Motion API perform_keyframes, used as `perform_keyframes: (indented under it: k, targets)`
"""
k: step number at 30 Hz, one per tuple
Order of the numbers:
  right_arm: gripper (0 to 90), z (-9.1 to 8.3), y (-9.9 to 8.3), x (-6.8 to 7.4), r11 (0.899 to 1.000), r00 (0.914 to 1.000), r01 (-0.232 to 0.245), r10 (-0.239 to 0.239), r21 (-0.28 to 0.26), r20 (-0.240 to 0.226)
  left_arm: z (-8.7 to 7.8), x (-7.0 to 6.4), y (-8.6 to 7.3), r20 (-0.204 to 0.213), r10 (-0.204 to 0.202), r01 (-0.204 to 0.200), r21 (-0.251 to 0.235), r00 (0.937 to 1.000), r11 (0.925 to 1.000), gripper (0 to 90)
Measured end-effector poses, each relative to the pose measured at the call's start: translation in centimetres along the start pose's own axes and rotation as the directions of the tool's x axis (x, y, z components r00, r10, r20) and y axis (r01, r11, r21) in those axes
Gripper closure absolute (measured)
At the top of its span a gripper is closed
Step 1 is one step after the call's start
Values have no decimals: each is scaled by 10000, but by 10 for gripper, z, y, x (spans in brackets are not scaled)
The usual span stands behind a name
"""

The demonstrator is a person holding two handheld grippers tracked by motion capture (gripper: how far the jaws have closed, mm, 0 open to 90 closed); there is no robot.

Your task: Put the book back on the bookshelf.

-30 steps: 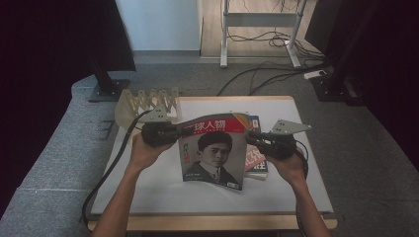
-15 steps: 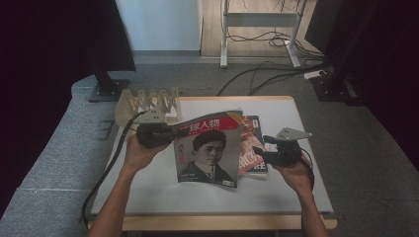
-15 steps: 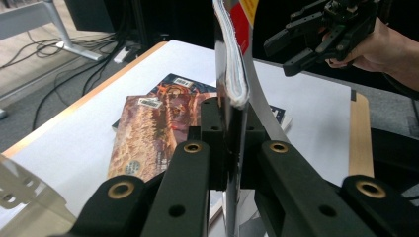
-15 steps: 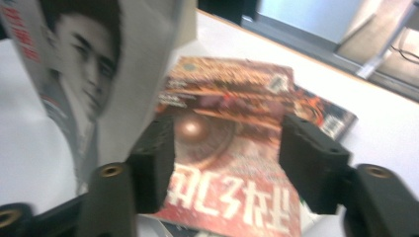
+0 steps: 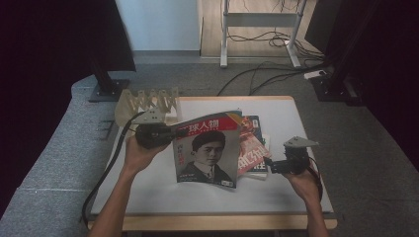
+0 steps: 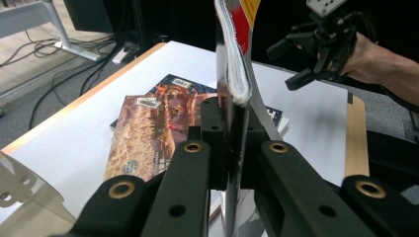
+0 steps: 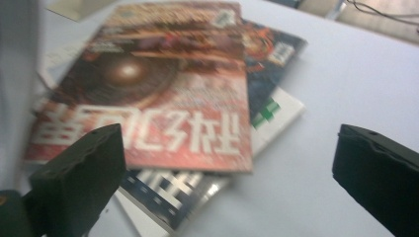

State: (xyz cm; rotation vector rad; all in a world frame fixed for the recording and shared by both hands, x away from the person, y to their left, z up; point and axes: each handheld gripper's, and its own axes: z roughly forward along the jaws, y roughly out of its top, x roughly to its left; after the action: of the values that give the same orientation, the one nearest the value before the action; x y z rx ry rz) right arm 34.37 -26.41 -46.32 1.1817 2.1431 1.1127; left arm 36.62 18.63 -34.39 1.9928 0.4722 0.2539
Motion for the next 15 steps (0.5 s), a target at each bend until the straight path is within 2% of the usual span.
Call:
perform_keyframes:
  k: [9, 15]
  targets:
    - [0, 10, -31, -12, 9957, 9955, -467, 397, 802, 866, -2, 1, -1, 12, -274, 274, -30, 9996, 9996, 865]
    - [0, 19, -47, -18, 9916, 9921, -789, 681, 1023, 1054, -6, 2, 0, 111, -387, 387, 50, 9992, 9992, 866]
